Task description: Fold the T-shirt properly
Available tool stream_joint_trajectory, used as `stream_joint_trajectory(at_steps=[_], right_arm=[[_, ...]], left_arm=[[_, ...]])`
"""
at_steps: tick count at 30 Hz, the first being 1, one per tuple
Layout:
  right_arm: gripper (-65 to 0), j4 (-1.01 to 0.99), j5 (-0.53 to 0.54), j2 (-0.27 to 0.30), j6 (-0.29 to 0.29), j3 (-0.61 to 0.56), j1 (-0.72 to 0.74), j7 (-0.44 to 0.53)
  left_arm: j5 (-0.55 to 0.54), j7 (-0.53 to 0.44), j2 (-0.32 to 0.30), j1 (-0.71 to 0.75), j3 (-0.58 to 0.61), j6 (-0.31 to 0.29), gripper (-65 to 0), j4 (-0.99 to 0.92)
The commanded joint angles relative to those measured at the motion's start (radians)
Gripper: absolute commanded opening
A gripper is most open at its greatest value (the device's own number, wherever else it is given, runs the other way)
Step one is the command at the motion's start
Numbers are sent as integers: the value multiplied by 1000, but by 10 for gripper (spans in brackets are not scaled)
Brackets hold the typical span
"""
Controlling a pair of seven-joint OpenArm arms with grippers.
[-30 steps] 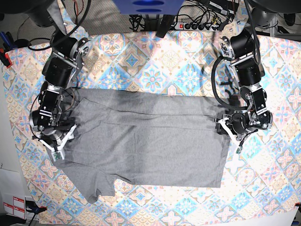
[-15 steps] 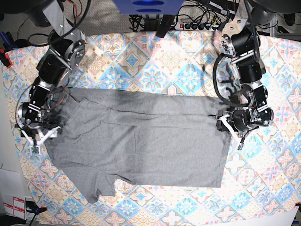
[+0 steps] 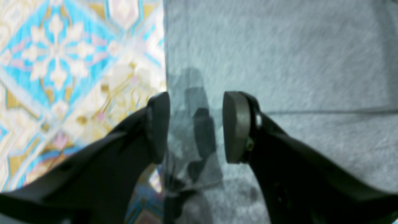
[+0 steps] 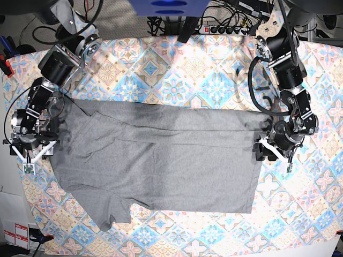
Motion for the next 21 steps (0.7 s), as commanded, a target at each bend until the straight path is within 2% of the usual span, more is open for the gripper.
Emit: stream_joint_trajectory(at_steps=[1, 6, 8, 14, 16, 21], right_arm=[[-250, 12, 3, 13, -7, -2, -3, 9], [-250, 15, 3, 13, -7, 0, -36, 17], [-250, 17, 3, 12, -7, 1, -47, 14], [-250, 49, 8, 9, -7, 4, -98, 8], [-250, 80, 9, 6, -8, 15, -118, -11], [-250, 87, 11, -10, 1, 130, -112, -107]], left_arm=[[-16, -34, -16, -20, -3, -2, -377, 18], [-17, -178, -15, -20, -46, -2, -374, 18], [-16, -188, -15, -20, -48, -2, -373, 35], [-14, 73, 25, 144, -48, -2, -371, 347], [-14, 133, 28, 196, -48, -2, -371, 408], [-13, 173, 22, 299, -48, -2, -371, 425]])
